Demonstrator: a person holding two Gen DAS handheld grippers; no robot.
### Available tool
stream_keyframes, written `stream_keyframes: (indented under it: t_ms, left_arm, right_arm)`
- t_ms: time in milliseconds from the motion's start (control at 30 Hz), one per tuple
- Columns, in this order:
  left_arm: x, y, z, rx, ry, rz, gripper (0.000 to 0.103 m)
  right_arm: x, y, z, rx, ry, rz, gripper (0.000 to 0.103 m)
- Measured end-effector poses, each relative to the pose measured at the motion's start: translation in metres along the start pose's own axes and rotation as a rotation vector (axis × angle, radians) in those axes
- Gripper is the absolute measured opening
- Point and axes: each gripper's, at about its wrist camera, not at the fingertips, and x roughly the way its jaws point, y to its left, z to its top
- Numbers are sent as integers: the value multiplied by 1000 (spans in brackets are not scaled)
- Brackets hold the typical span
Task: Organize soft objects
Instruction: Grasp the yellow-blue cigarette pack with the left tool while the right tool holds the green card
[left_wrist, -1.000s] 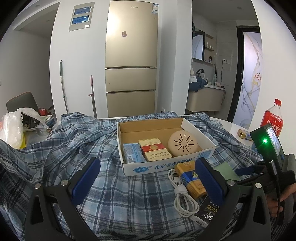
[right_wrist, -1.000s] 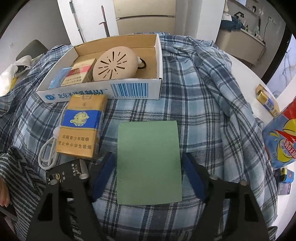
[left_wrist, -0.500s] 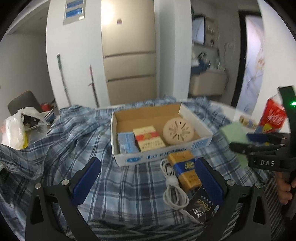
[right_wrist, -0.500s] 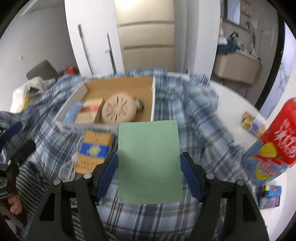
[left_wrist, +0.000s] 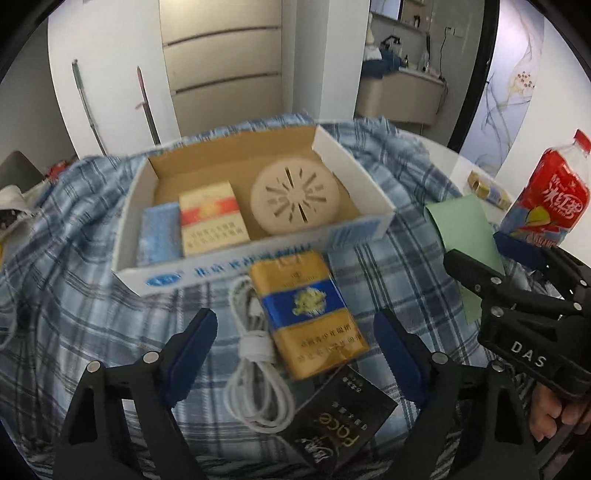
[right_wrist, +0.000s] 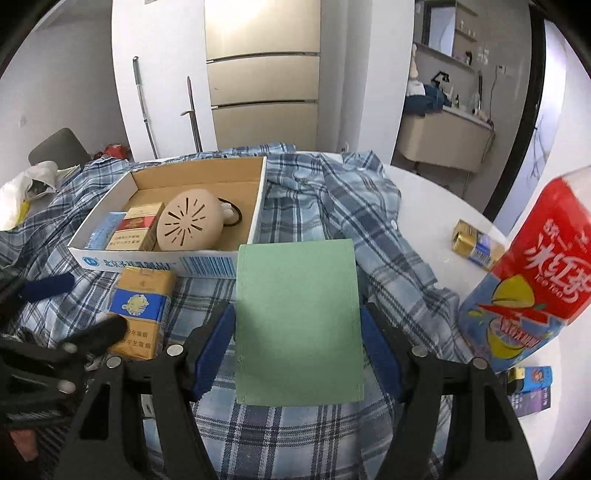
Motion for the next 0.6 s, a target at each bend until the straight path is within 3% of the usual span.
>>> stream_keyframes:
  t_ms: [167,367,467,600]
  left_arm:
    - [10,-9,0,8,21,-14,83]
    - [20,-13,-1,26,48,-20,69]
    - [20,-10,-1,21,57,-37,59]
    - [15,3,1,-16,57,-51,34]
  right_arm:
    - [8,-2,-2,8,34,11,69]
    - [8,-2,-4,16,38,10,69]
    - [9,-2,-4,17,42,8,69]
    - [9,-2,-4,20,41,6,69]
